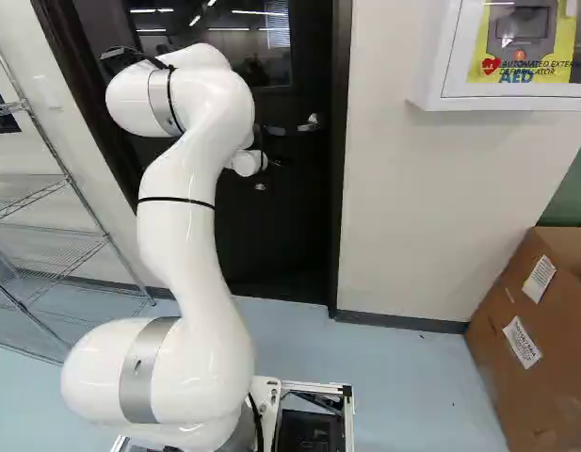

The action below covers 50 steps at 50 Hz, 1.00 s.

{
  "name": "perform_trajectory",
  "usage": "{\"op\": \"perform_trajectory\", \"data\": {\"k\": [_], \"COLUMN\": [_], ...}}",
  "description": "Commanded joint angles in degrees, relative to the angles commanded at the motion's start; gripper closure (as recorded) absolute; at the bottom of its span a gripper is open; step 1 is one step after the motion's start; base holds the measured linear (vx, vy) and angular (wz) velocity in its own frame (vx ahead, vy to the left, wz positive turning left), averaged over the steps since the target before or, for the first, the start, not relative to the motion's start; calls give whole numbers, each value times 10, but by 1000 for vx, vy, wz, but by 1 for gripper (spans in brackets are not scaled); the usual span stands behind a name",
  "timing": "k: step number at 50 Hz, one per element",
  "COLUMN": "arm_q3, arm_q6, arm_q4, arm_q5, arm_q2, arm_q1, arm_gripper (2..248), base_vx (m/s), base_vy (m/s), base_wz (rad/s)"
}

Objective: Open the door and move inside

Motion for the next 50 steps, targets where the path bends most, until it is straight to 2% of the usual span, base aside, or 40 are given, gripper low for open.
{"op": "perform_trajectory", "data": {"k": [7, 12, 39, 50], "arm_q3": [-12, -4, 95, 134], "arm_q6": [0, 0, 0, 0], "arm_q4": [0, 0, -1, -22], "arm_q5": [0, 0, 0, 0], "arm_q2": [-8, -3, 68, 97], "arm_q1": [3, 4, 10, 15], "arm_gripper": [3, 3, 3, 3], "base_vx": [0, 0, 0, 0], "base_vy": [0, 0, 0, 0], "base_wz": [0, 0, 0, 0]}}
